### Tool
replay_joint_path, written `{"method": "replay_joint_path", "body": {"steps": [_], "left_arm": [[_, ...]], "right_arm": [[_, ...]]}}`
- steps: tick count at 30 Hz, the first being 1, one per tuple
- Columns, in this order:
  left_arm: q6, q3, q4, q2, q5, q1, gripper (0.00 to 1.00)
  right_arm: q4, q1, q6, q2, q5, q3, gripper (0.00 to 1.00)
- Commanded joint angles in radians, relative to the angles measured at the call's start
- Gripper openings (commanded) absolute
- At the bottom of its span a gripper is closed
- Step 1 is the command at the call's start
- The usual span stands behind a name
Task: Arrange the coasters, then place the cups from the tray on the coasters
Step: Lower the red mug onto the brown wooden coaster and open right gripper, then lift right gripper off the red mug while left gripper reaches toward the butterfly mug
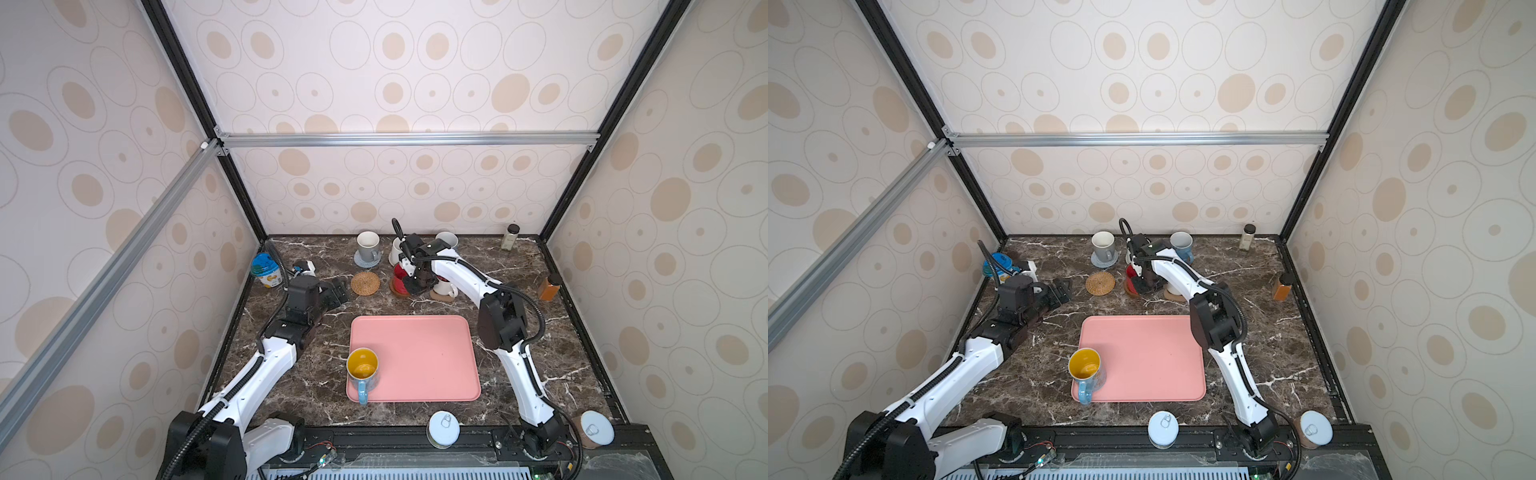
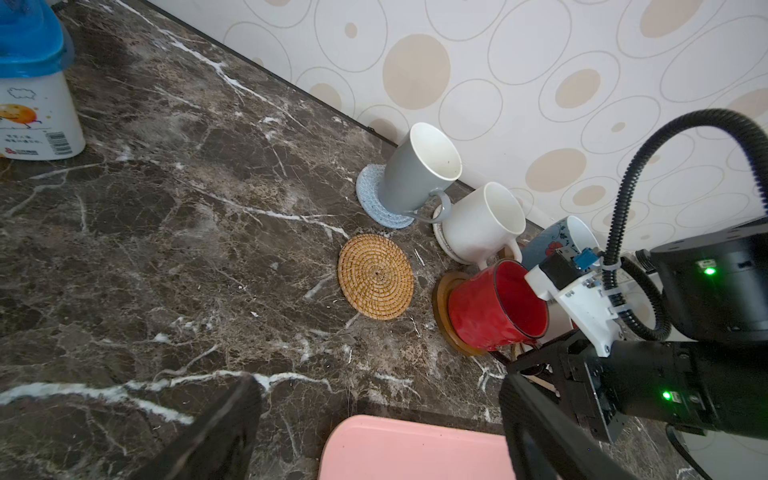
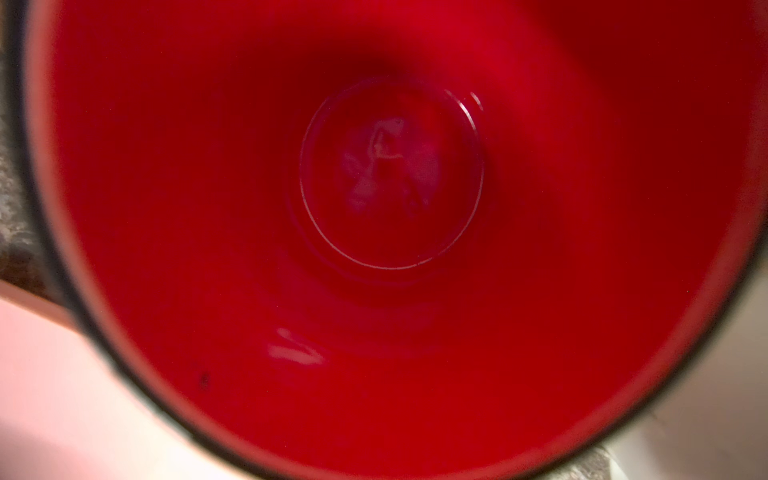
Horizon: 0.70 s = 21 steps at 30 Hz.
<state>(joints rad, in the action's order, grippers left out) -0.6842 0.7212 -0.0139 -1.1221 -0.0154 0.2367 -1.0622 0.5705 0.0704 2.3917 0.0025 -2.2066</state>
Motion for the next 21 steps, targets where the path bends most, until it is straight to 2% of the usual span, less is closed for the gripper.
{"method": "replay_joint_path", "body": {"steps": [1, 21], "left_arm": [[-0.007, -0.002, 0.005, 0.018, 0.015, -0.011, 0.91], [-0.006, -0.008, 0.003, 0.025, 0.014, -0.014, 0.91]], "right_arm": [[-0.033, -0.006, 0.003, -0.046, -0.001, 0.002, 0.29], [-0.073, -0.005, 0.01, -0.232, 0.053, 0.015, 0.37]]}}
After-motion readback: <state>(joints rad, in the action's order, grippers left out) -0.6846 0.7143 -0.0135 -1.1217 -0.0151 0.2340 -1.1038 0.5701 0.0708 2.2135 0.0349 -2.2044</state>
